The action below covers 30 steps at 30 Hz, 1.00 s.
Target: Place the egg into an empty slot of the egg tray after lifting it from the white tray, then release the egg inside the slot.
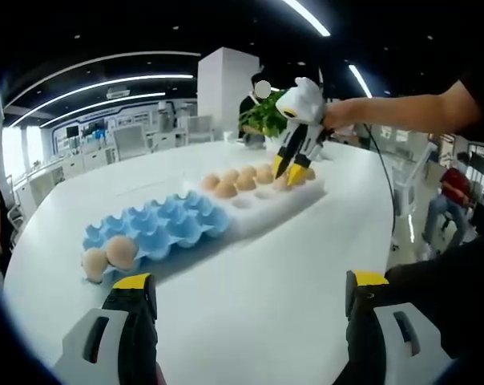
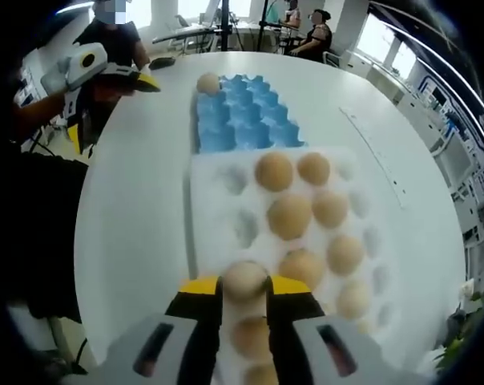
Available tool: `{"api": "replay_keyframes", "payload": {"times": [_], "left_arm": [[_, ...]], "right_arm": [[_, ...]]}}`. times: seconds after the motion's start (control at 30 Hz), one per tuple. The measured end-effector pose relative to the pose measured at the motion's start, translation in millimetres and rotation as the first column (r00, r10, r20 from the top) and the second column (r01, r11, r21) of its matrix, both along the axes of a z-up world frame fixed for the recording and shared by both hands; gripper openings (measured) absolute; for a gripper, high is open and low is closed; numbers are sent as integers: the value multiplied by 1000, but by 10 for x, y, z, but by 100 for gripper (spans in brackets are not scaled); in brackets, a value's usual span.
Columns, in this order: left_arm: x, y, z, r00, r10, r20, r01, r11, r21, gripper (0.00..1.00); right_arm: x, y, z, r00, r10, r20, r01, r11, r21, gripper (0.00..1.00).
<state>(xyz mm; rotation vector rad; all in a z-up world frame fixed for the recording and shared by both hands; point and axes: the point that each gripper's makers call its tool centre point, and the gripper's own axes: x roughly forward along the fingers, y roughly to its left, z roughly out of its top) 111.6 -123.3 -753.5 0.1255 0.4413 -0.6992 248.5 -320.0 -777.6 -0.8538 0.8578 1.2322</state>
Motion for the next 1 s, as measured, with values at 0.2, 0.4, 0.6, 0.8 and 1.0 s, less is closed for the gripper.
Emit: {"api": "replay_keyframes", "payload": {"times": [0.2,0.4,0.6,0.8,1.0], "left_arm": [[-13,40,-16,1000,6,0,-6,1000,4,100],[-12,80,-25,1000,17,-1,-17,1000,-1,100],[-13,91,-19,1000,26,2,-26,1000,-11,100],[-14,80,-52,999,33,-4,-33,999,-22,100],[22,48,-53,1000,27,-7,-27,999,-21,100]], "right_arm": [[23,7,-56,999,10,-36,-12,999,-37,24],[37,-2,-129,997,10,-71,-17,995,-98,25],[34,-4,-159,996,-1,-90,-10,992,-125,26],[34,-12,-182,992,-28,-121,12,992,-124,26],[-17,13,-202,994,-39,-101,19,981,-191,26]]}}
